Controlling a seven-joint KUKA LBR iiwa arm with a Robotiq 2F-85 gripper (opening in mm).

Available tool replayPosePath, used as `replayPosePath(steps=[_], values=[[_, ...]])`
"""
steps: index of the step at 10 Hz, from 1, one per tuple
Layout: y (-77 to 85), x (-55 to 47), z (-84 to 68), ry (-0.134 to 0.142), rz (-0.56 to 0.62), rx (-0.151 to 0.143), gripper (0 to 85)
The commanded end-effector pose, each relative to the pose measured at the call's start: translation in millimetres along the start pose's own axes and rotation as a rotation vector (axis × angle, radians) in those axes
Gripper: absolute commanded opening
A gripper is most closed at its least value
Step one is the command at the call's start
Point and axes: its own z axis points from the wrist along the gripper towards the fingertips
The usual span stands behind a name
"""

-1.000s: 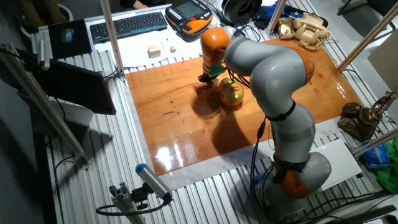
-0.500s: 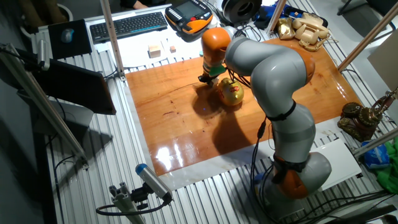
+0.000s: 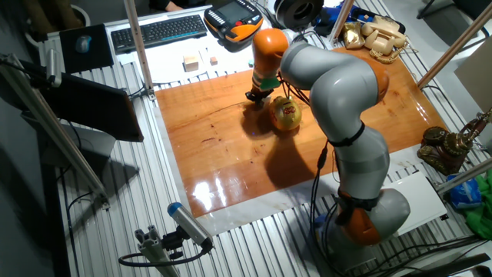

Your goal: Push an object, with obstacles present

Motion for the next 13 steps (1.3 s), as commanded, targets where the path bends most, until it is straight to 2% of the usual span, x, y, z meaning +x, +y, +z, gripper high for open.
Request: replayPosePath(steps=[1, 2, 3, 4, 7, 10, 13], values=[[0.2, -0.2, -0.1, 0.007, -0.002, 0.009, 0.0], [0.2, -0.2, -0.1, 0.002, 0.01, 0.02, 0.0], [0.2, -0.2, -0.1, -0.023, -0.007, 0.021, 0.0], [0.2, -0.2, -0.1, -0.028, -0.044, 0.035, 0.0], [0.3, 0.0, 0.1, -0.02, -0.203, 0.11, 0.0], [-1.7, -3.2, 0.8, -0.016, -0.234, 0.124, 0.0], [-17.7, -13.8, -6.4, 0.002, -0.243, 0.148, 0.0]])
